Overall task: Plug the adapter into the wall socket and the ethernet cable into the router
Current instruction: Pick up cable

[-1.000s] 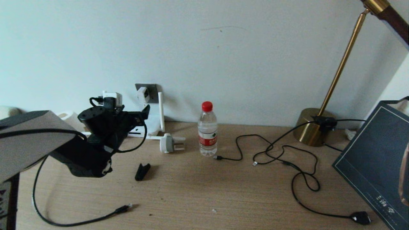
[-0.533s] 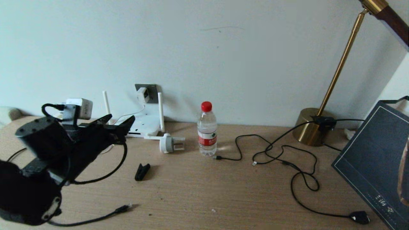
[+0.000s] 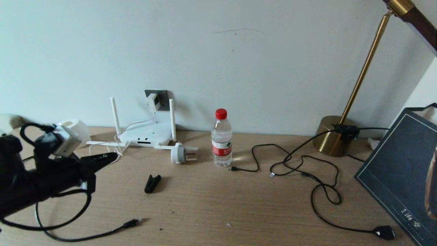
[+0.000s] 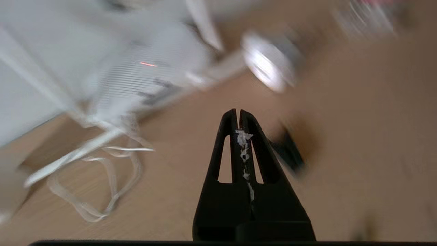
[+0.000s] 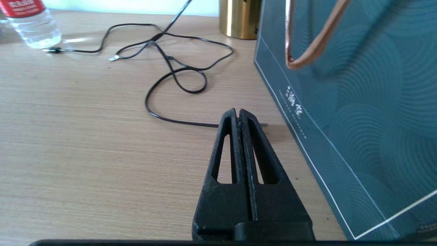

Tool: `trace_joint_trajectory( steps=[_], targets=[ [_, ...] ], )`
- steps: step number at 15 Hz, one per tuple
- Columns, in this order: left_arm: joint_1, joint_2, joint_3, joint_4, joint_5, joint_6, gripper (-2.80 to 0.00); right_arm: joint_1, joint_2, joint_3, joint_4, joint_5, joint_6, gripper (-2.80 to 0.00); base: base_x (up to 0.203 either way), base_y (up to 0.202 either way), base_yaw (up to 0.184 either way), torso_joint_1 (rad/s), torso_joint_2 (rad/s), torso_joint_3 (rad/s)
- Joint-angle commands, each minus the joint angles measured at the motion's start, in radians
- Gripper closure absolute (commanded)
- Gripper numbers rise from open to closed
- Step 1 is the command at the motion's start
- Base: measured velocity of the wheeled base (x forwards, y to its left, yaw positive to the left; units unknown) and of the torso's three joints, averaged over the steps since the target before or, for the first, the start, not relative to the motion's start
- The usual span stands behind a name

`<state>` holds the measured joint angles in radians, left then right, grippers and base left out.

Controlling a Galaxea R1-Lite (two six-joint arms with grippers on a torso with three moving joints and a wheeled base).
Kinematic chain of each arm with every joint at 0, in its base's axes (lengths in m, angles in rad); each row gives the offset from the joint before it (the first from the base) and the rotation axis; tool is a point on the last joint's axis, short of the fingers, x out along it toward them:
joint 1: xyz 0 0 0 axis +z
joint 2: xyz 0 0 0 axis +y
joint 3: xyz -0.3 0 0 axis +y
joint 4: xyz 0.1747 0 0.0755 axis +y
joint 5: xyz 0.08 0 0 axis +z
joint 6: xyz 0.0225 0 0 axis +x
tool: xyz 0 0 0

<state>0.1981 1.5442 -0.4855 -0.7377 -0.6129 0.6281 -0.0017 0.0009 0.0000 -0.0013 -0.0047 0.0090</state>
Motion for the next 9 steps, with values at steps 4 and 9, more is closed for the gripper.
trace_joint_trajectory(
  steps=[4, 9],
  targets=[
    [-0.033, 0.005, -0.184, 0.723, -0.010, 0.621, 0.00, 0.000, 0.001, 0.000, 0.000, 0.000, 0.000, 0.00, 0.000, 0.000, 0.000, 0.000, 0.00, 0.000],
    [-0.057, 0.120, -0.378, 1.116, 0.030, 0.942, 0.00, 0.000, 0.001, 0.000, 0.000, 0.000, 0.000, 0.00, 0.000, 0.000, 0.000, 0.000, 0.00, 0.000]
  ],
)
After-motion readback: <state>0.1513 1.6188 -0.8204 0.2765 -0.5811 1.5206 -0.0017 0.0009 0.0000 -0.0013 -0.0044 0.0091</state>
